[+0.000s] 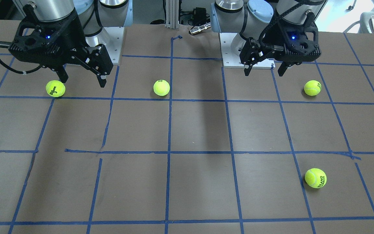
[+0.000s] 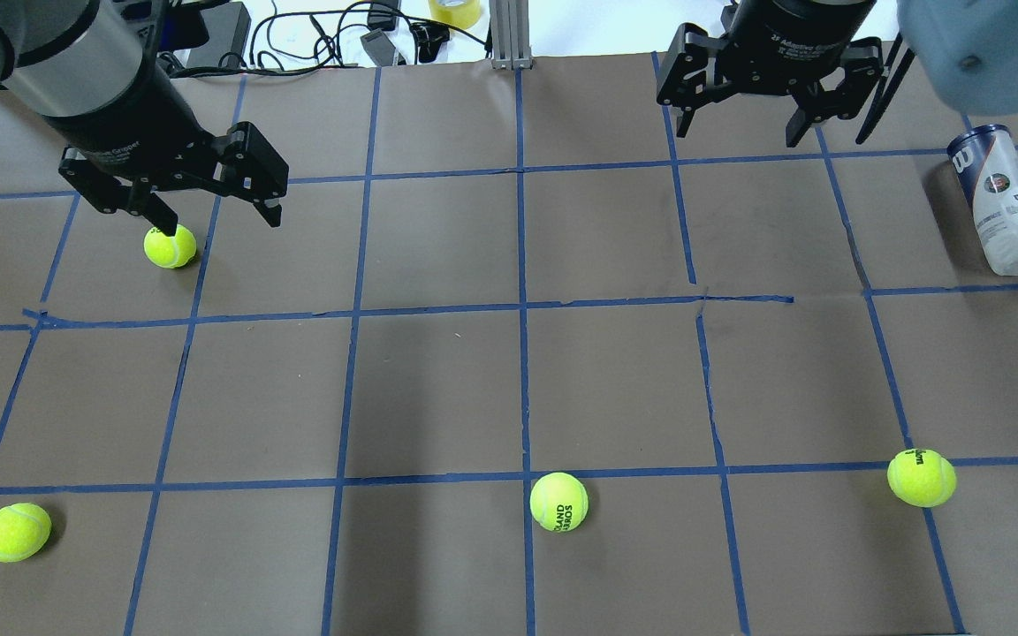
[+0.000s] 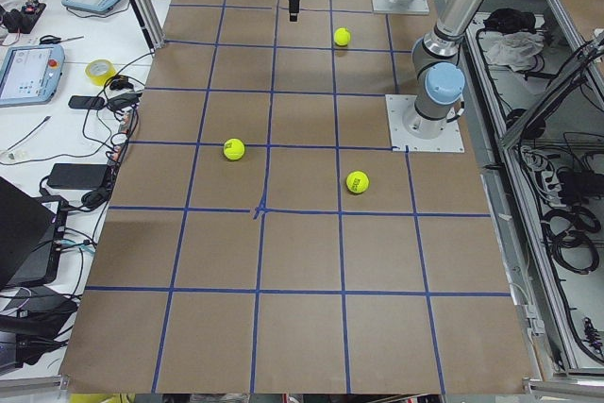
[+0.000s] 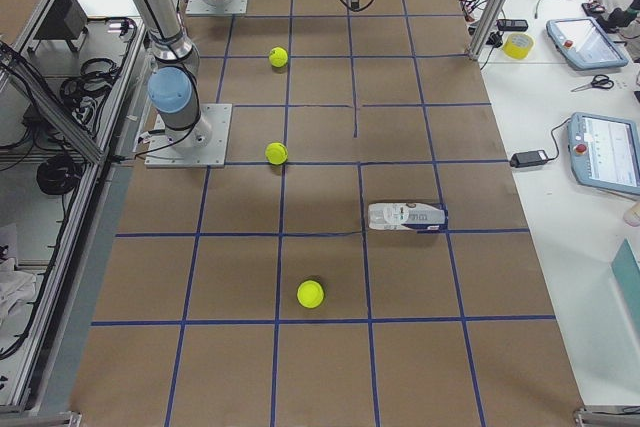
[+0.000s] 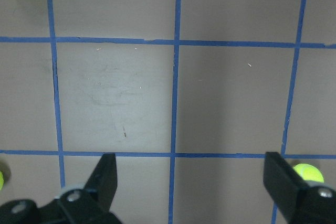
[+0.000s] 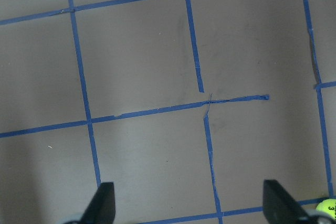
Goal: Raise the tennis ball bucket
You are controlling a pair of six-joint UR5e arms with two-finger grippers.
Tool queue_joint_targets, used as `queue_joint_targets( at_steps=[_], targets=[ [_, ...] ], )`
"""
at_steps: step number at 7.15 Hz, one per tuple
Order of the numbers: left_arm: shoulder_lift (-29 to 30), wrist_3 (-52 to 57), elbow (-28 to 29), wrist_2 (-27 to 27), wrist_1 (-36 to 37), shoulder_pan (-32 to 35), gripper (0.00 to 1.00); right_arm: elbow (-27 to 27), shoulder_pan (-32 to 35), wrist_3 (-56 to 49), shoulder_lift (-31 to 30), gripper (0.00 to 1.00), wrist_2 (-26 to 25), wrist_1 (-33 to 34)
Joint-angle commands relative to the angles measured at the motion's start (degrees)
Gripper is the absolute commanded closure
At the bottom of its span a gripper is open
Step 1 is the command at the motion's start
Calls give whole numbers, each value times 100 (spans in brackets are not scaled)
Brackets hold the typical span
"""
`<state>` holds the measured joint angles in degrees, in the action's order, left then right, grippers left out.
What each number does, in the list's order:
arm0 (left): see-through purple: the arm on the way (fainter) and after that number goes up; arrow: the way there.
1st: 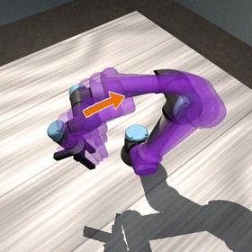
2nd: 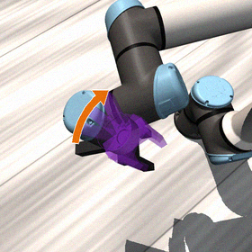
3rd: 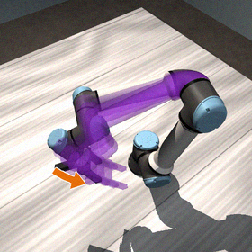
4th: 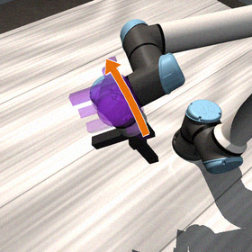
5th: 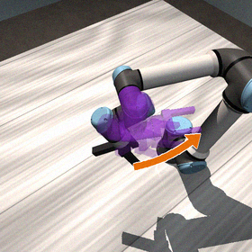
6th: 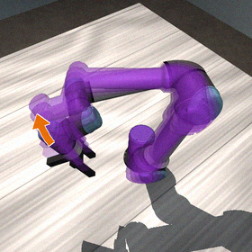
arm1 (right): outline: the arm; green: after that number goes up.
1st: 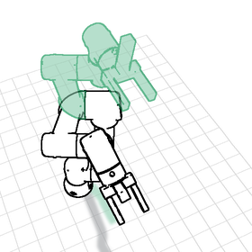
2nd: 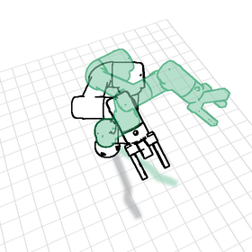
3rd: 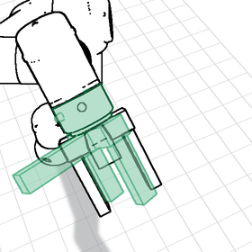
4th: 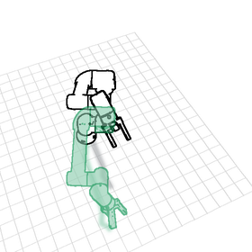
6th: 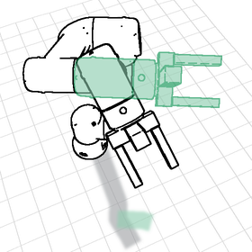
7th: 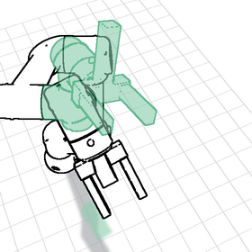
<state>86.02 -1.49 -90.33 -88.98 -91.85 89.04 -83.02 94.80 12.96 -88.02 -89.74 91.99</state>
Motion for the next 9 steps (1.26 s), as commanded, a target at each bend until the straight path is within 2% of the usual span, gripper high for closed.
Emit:
queue_joint_targets(
  at_steps=[1,9],
  targets=[
    [20,0,-2,4,9,0,0,-21,4,-13,-22,0,-9,-50],
    [64,0,-2,47,18,0,0,-21,-172,-13,13,0,-44,-67]
  ],
)
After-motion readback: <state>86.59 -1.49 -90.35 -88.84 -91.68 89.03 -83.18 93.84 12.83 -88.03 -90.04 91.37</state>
